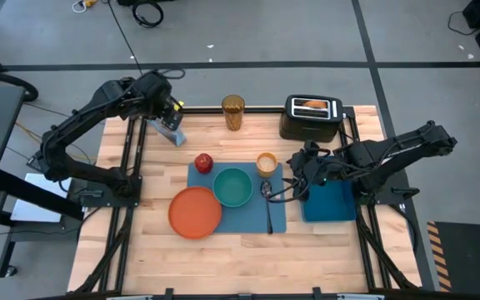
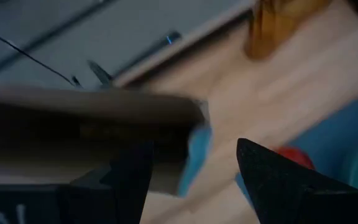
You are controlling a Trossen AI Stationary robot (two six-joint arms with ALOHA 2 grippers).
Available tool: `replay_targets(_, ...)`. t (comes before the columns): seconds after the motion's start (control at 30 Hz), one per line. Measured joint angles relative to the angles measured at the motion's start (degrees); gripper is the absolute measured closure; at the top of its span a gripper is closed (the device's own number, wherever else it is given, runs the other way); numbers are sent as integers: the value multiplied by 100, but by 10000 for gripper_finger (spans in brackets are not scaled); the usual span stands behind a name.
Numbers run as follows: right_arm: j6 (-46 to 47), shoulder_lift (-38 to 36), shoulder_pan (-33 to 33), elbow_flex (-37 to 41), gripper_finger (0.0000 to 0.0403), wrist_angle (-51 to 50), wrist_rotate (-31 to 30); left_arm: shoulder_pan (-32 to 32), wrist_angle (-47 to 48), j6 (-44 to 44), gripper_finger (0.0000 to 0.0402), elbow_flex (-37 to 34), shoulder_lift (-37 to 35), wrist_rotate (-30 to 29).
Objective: Arrange a breakfast setting
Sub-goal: Pour the cereal from the cereal box into the green bowl
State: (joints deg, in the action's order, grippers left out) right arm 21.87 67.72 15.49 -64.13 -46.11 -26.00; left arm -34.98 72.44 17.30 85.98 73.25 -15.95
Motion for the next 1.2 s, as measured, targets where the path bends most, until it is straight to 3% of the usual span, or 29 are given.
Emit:
replay_targets(0.13, 0, 0, 0, 83, 121, 94, 59, 19, 270, -9, 177, -301, 23, 157)
replay_targets(0.27, -104, 12, 0, 95, 121, 323, 59, 42, 267, -199, 218, -629, 51, 169)
replay_targets(0.53, -1178, 467, 112, 95, 126, 931, 376, 87, 279, -131, 387, -691, 29, 277)
replay_targets(0.7, -1658, 990, 131, 95, 133, 1889, -233, 86, 569, 43, 395, -257, 13, 291)
replay_targets(0.9, -2867, 1478, 121, 95, 122, 3463, -1153, 66, 1244, 348, 397, 815, 13, 455)
replay_targets(1.03, -3356, 1707, -38, 94, 101, 4565, -1077, 66, 1758, 529, 398, 1565, 7, 720)
replay_targets(1.2, -3714, 2244, -386, 93, 61, 5690, -541, 143, 1753, 672, 398, 2269, -74, 1496)
